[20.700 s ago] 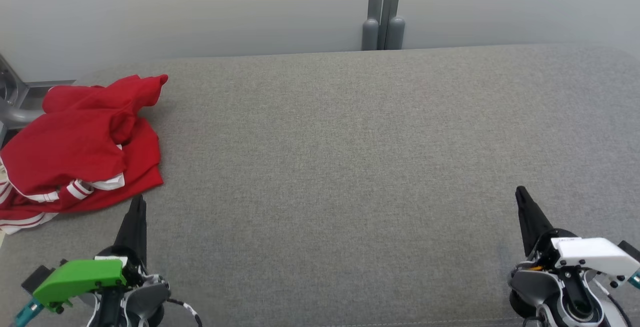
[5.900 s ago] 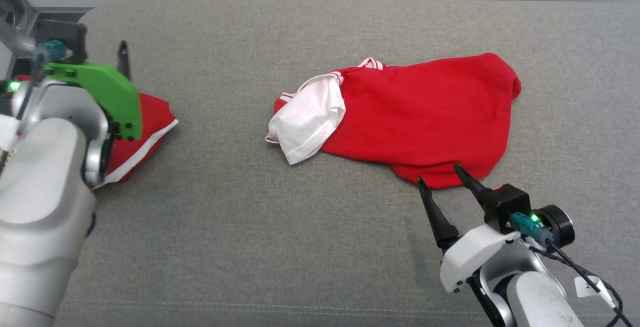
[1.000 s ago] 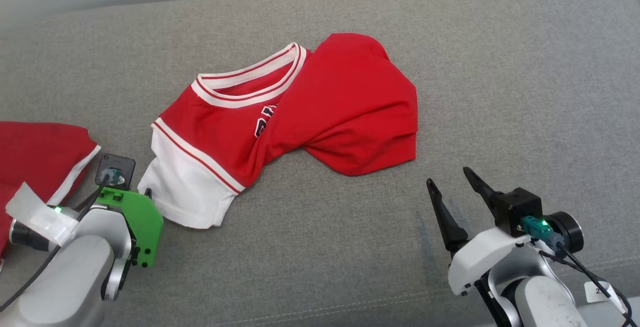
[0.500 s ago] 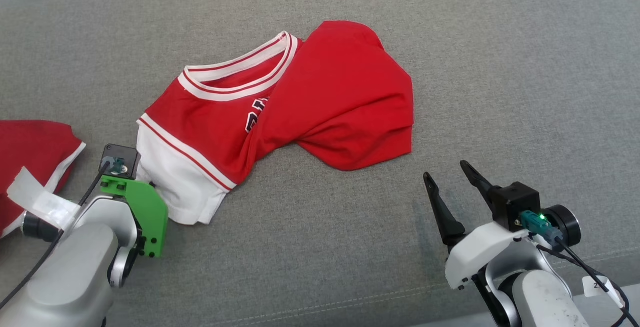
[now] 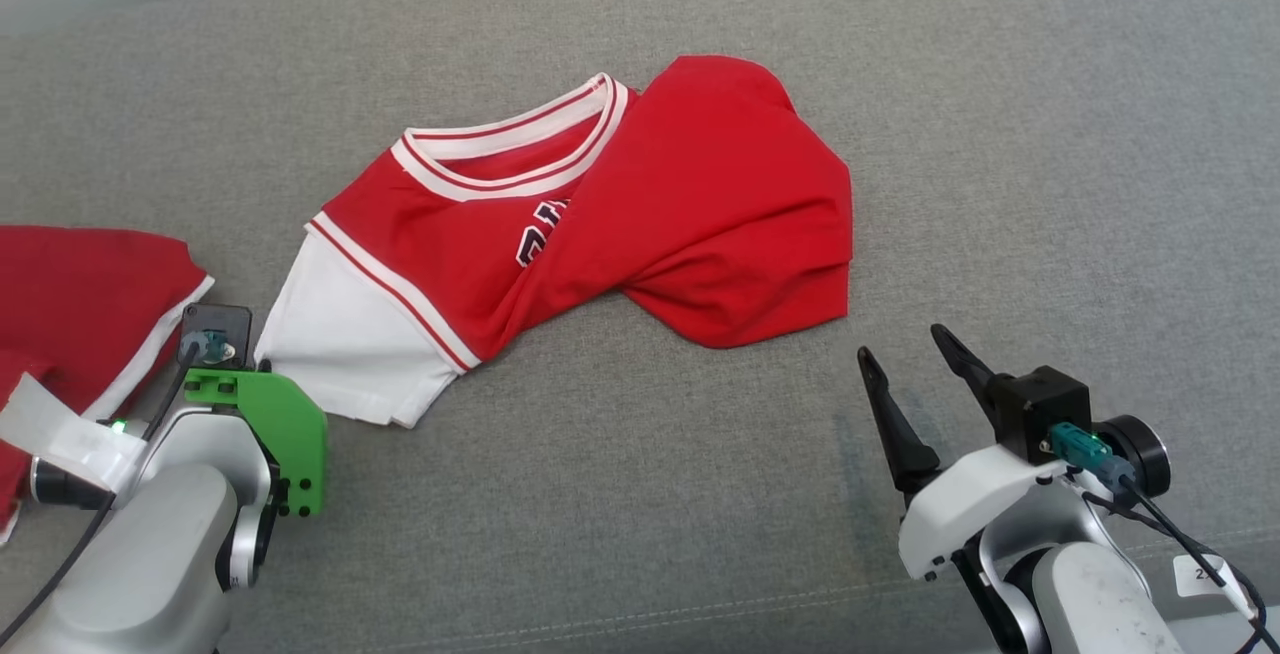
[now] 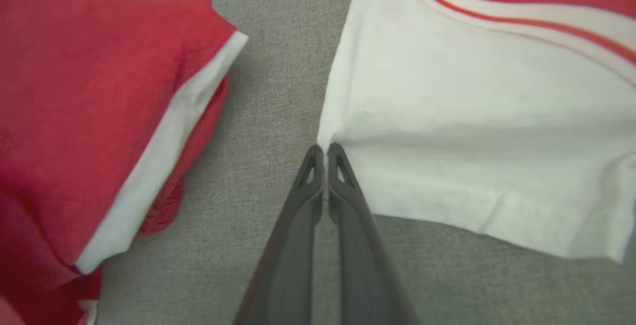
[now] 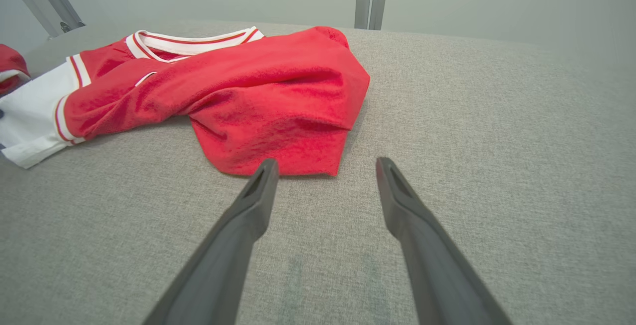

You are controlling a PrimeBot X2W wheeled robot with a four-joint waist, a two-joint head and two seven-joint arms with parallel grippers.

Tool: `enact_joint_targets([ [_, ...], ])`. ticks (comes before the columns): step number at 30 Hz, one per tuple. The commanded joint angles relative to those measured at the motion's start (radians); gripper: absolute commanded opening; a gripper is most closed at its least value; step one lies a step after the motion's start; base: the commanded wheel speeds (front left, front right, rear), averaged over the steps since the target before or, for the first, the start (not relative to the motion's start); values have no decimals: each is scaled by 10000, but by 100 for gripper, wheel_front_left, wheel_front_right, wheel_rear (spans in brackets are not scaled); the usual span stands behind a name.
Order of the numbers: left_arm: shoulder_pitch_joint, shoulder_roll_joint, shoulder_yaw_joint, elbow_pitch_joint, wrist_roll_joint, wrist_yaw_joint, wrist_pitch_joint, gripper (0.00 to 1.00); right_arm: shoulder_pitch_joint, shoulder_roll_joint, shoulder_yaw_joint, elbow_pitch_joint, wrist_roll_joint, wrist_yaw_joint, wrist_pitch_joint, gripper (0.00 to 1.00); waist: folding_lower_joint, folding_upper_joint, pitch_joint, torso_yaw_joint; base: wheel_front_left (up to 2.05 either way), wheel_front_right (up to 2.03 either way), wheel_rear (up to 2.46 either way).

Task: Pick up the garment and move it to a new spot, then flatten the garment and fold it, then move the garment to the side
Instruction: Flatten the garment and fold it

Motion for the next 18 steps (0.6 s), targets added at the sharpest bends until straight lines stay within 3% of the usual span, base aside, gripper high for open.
enact_joint_targets([
  [1,217,150,61,-219,75,219,-76,0,93,-22,-39,29,40,1,-43,100,0,0,-183,197,0,0,0],
  [8,1074,685,397,-1245,-237,855,-137,0,204,-23,-53,122,133,1,-92,100,0,0,-501,525,0,0,0],
  [13,1672,946,551,-1421,-578,788,-164,0,203,-22,-30,180,210,1,-106,100,0,0,-616,644,0,0,0],
  [15,1794,792,705,-1151,-764,718,-463,100,167,-20,-24,225,227,1,-128,100,0,0,-653,682,0,0,0],
  [18,1882,540,895,-711,-1036,529,-894,100,130,-23,-9,273,264,1,-148,100,0,0,-702,675,0,0,0],
])
